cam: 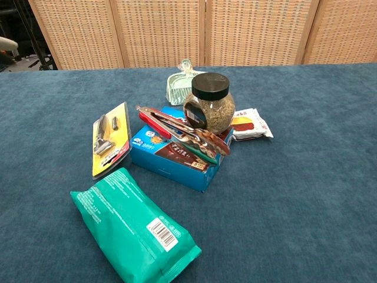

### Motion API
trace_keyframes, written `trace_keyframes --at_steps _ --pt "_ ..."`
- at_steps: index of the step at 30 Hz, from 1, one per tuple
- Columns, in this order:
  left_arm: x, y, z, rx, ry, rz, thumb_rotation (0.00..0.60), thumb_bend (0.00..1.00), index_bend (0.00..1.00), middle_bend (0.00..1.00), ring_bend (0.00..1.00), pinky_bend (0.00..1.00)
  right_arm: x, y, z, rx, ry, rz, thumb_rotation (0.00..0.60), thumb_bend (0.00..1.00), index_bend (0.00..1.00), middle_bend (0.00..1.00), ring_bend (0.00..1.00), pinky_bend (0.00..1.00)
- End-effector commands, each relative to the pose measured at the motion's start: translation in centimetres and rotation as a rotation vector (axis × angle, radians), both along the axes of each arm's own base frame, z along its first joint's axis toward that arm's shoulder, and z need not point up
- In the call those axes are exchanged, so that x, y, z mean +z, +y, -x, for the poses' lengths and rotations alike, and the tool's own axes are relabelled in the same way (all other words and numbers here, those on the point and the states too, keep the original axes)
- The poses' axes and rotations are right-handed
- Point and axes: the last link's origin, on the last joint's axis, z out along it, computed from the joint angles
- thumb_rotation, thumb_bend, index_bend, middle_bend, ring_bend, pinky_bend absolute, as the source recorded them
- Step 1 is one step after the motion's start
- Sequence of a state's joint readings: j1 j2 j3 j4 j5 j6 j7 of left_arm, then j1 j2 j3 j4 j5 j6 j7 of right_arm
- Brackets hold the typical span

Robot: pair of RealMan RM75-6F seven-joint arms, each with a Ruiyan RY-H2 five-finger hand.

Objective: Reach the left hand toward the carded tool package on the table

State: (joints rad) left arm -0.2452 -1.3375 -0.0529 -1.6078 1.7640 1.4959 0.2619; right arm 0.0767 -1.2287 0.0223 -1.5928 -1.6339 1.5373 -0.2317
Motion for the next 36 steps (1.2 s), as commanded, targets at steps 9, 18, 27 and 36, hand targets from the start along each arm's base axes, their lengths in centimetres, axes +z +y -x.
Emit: trace_keyframes --at_steps 9,18,27,36 --pt "-1.4 2.1 -5.9 -0.076 0.08 0.202 0.6 0.45 0.0 0.72 0.79 0.63 0.4 0.0 0.1 -0.002 -0.017 0.009 0.6 0.1 0.0 0.0 0.0 0.0" --pt "-2.4 4.4 -8.8 -0.011 0.231 0.389 0.6 0.48 0.0 0.72 0.8 0.64 0.6 -0.2 0.3 -0.012 -0.025 0.006 0.6 0.1 0.0 0.0 0.0 0.0" --pt "-4.1 7.1 -11.6 0.099 0.345 0.554 0.6 0.48 0.0 0.72 0.8 0.64 0.8 -0.2 0.3 -0.009 -0.037 0.0 0.6 0.1 0.0 0.0 0.0 0.0" --pt "-6.5 8.6 -15.2 0.164 0.451 0.538 0.6 0.49 0.0 0.72 0.8 0.64 1.3 -0.4 0.6 -0.019 -0.064 0.004 0.6 0.1 0.0 0.0 0.0 0.0"
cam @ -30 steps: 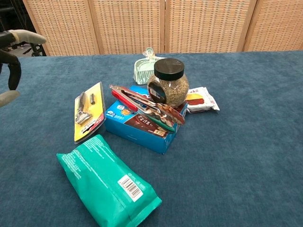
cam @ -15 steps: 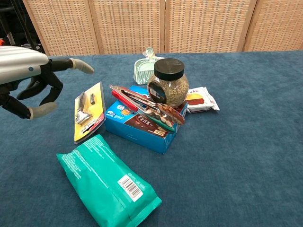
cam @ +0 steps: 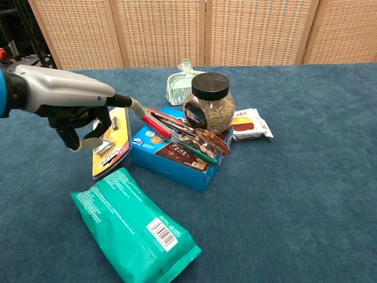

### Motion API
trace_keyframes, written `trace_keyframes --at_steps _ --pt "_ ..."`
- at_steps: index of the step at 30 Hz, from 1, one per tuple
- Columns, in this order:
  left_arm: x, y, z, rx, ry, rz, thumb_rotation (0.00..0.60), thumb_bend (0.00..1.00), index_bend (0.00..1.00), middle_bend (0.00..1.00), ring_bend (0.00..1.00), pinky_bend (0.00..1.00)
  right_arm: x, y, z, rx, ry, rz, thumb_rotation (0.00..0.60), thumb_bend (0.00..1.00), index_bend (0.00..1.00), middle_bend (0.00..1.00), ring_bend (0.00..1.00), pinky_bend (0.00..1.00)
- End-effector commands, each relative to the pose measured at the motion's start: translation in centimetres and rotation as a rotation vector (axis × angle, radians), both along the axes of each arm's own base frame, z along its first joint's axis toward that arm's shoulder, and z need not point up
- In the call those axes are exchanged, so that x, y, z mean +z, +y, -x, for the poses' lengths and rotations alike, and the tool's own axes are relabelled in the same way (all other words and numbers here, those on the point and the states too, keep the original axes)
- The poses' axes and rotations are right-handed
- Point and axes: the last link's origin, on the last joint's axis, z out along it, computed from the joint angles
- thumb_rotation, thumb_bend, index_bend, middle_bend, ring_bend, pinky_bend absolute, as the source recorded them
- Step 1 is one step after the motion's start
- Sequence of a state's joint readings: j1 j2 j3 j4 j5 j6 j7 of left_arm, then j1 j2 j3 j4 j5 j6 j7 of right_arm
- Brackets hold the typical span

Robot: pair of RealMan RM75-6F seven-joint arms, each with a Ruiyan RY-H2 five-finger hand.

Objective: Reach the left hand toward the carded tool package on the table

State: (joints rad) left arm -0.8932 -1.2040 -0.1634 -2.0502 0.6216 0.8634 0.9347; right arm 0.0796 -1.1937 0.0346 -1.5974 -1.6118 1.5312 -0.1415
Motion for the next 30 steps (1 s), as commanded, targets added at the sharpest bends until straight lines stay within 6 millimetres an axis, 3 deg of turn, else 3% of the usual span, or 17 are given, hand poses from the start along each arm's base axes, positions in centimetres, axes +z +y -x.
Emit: trace_keyframes --at_steps 1,17,30 --pt "-1.5 0.3 -2.8 -0.013 0.062 0.01 0.6 0.49 0.0 0.72 0.8 0.64 0.2 -0.1 0.1 -0.001 -0.006 0.0 0.6 0.1 0.0 0.0 0.0 0.0" --pt "-3.7 0.5 -4.0 0.027 0.132 0.026 0.6 0.49 0.0 0.72 0.8 0.64 0.3 0.0 0.1 0.001 -0.012 -0.005 0.6 0.1 0.0 0.0 0.0 0.0" --pt "-3.7 0.2 -4.1 0.026 0.131 0.026 0.6 0.49 0.0 0.72 0.8 0.64 0.3 0.1 0.1 0.003 -0.015 -0.004 0.6 0.1 0.0 0.0 0.0 0.0"
